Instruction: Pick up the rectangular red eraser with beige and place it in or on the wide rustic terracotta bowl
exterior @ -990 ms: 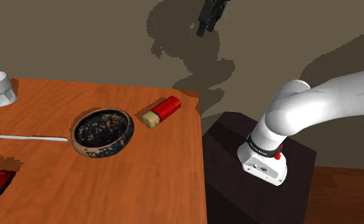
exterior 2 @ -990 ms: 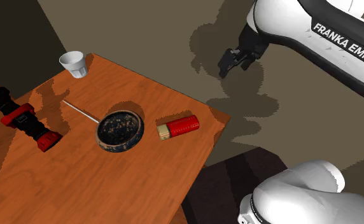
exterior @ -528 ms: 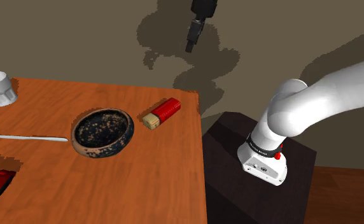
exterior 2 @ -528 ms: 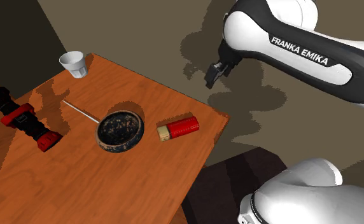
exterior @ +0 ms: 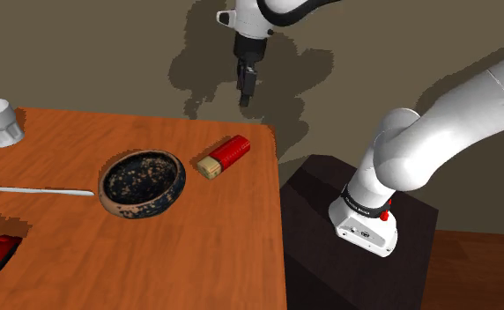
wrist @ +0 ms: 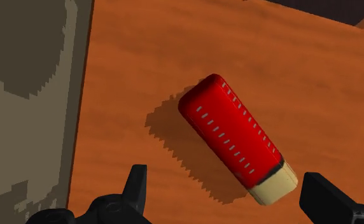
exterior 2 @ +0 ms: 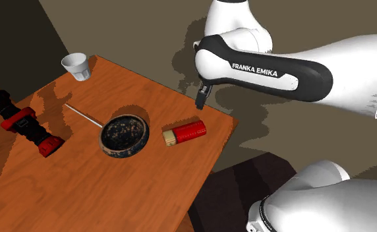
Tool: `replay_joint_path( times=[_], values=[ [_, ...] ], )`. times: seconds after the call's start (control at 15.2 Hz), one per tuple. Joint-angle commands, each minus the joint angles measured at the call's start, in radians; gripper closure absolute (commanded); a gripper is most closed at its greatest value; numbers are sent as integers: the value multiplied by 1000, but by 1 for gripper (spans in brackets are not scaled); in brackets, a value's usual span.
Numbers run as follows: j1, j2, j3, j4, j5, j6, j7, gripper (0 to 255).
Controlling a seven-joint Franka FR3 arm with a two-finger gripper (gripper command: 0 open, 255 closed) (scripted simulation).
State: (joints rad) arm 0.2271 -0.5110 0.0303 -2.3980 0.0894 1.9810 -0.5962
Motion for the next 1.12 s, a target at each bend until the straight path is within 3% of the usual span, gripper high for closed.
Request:
replay_joint_path(
  times=[0.0,0.53,1.06],
  values=[
    [32,52,15,-8,-6,41,-60,0],
    [133,234,69,-57,-51,199,-289,0],
    [136,303,76,-112,-57,320,-295,0]
  ],
)
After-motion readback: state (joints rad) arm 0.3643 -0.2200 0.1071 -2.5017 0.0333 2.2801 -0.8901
